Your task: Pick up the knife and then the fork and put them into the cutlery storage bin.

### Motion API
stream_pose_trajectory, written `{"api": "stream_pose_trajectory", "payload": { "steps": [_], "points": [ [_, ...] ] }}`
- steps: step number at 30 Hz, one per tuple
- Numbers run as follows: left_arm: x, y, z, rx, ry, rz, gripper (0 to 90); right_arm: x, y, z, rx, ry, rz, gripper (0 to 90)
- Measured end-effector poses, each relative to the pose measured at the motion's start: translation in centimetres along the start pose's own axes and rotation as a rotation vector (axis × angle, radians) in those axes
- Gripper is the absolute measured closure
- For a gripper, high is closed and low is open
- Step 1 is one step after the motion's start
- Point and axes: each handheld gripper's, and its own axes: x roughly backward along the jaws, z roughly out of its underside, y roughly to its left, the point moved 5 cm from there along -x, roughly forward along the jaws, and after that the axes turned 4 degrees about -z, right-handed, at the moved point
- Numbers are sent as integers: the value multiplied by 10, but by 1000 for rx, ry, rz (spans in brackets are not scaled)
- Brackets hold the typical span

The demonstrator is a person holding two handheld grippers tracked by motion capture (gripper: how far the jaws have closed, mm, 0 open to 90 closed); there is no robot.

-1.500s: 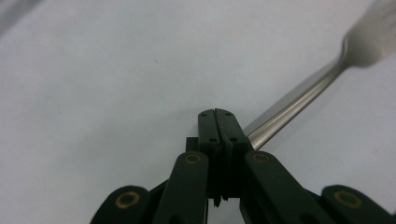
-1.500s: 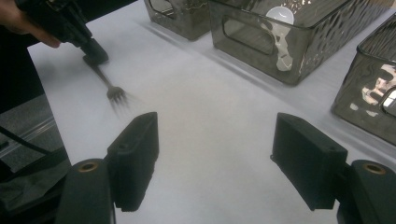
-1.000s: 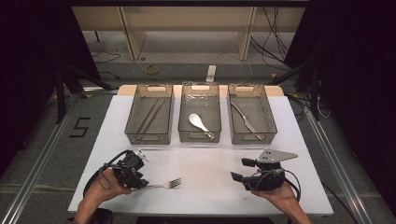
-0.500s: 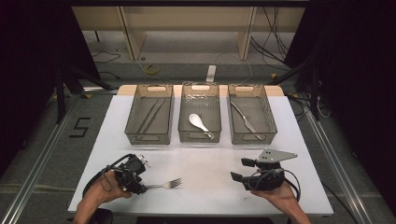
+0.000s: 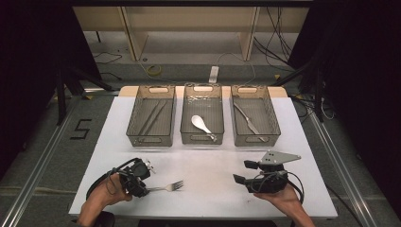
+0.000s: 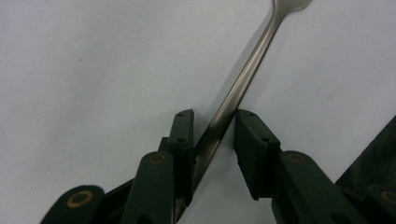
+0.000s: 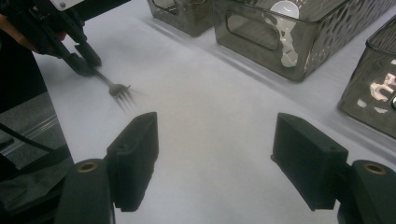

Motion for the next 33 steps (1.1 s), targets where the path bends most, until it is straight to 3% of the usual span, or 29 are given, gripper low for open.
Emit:
{"api": "stream_pose_trajectory", "payload": {
  "steps": [7,12,21,26,30,33],
  "points": [
    [-1,1,-1,-13,-1,13,712,0,-1,-1,-18,-13,-15,322],
    [-1,0,-2,-49,6,8,750,1,-2,-1,-20,-11,-11,322],
    [-1,0,-2,-59,2,16,809,1,-2,-1,-18,-9,-13,323],
    [-1,2,-1,-21,-14,33,812,1,-2,-2,-22,-12,-19,324],
    [-1,5,-2,49,-25,47,814,2,-2,-2,-23,-17,-18,324],
    [-1,6,-10,80,-38,37,815,1,-1,-2,-23,-16,-21,324]
  ]
}}
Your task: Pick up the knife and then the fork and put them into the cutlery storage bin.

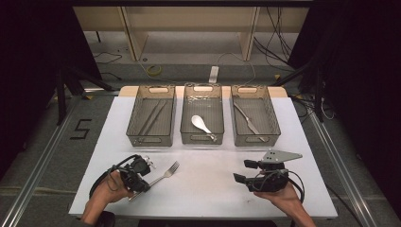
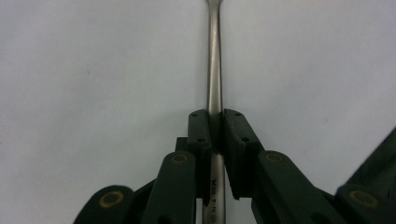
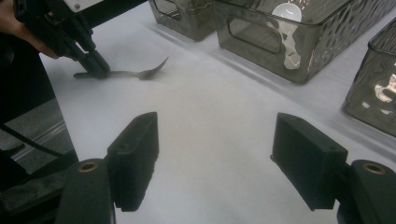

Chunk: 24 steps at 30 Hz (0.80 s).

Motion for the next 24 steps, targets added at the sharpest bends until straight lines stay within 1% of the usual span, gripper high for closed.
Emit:
{"api": "stream_pose_trajectory", "payload": {
  "steps": [3,4,7,8,10,12,13,15,17,18,19,22,24],
  "points": [
    [1,-1,-6,9,-10,5,816,-1,2,0,1,0,-5,324],
    [2,-1,-8,17,-22,3,815,-1,2,-1,4,1,-4,324],
    [8,-3,-16,32,-61,26,815,-2,3,-2,4,-3,-10,324],
    [10,-4,-19,18,-61,33,816,-3,5,-3,8,-3,-13,324],
    [11,-8,-25,-1,-62,25,816,-6,10,-5,22,-6,-27,324],
    [12,-14,-32,-3,-77,40,816,-10,14,-7,34,-6,-35,324],
    [12,-17,-35,-13,-80,56,816,-12,17,-8,44,-3,-42,324],
    [14,-22,-44,-28,-86,62,816,-17,22,-10,58,1,-55,324],
    [17,-27,-54,-56,-92,63,816,-21,26,-13,72,7,-68,324],
    [18,-30,-59,-62,-94,72,816,-23,29,-14,81,7,-76,324],
    [20,-33,-65,-74,-107,82,816,-26,31,-15,91,9,-81,324],
    [21,-41,-80,-103,-122,93,816,-33,38,-18,131,20,-84,323],
    [22,-48,-88,-124,-132,110,816,-39,41,-18,171,41,-75,322]
  ]
}}
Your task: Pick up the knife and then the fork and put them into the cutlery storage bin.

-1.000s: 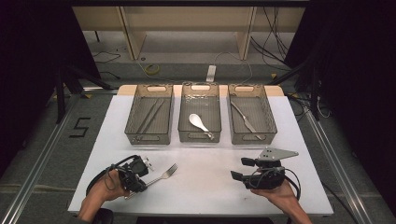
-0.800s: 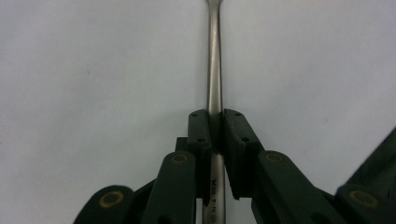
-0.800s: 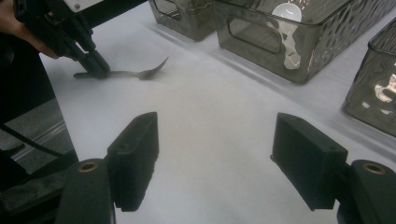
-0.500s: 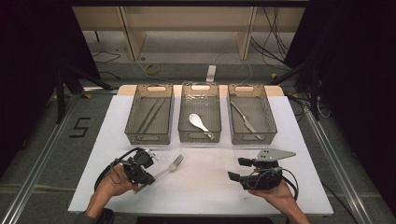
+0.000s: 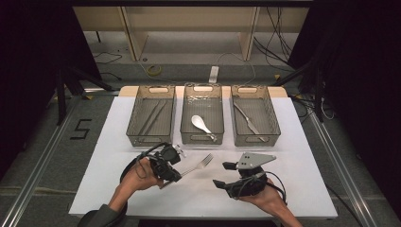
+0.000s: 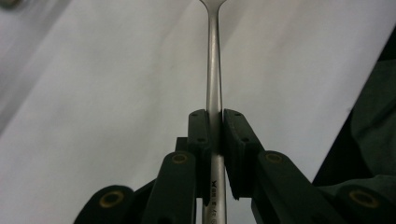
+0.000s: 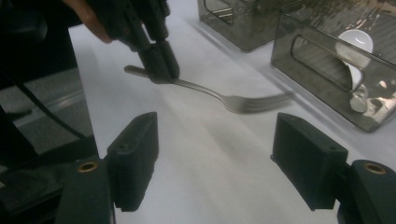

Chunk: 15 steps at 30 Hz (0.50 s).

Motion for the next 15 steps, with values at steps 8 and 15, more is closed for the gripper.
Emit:
{"api": "stream_pose_trajectory", "payload": {
  "steps": [8,15],
  "points": [
    [-3,-17,-24,-53,3,26,815,-15,6,-1,145,66,44,325],
    [-8,-28,-32,-89,21,46,815,-27,5,2,274,135,87,349]
  ]
}}
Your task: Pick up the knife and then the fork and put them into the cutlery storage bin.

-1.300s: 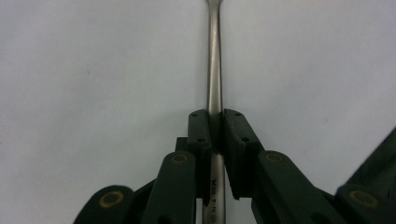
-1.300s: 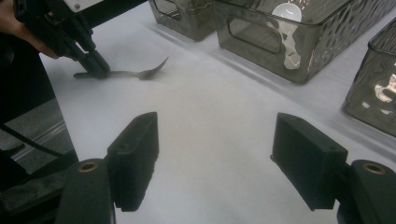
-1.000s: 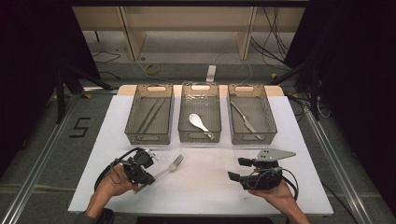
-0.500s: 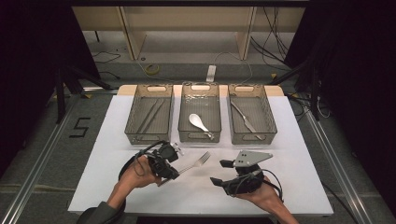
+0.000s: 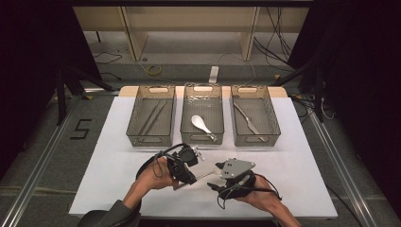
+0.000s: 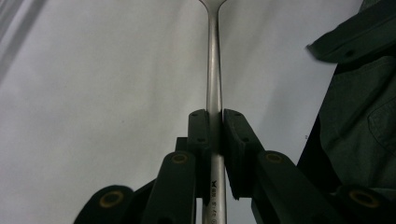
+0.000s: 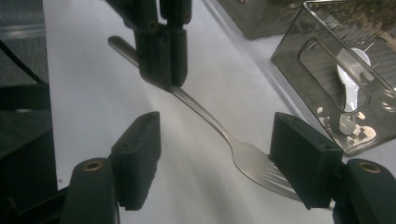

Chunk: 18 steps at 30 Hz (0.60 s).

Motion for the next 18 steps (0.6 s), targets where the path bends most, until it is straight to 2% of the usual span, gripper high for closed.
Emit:
{"api": "stream_pose_trajectory", "payload": {
  "steps": [7,15,17,18],
  "points": [
    [-1,-9,-7,-35,6,12,815,-12,3,3,96,77,41,406],
    [-2,-16,-10,-51,13,29,815,-20,6,7,176,136,58,523],
    [-3,-17,-11,-50,7,42,815,-22,7,8,209,150,60,553],
    [-3,-18,-11,-45,2,53,815,-23,8,8,210,159,60,574]
  ]
}}
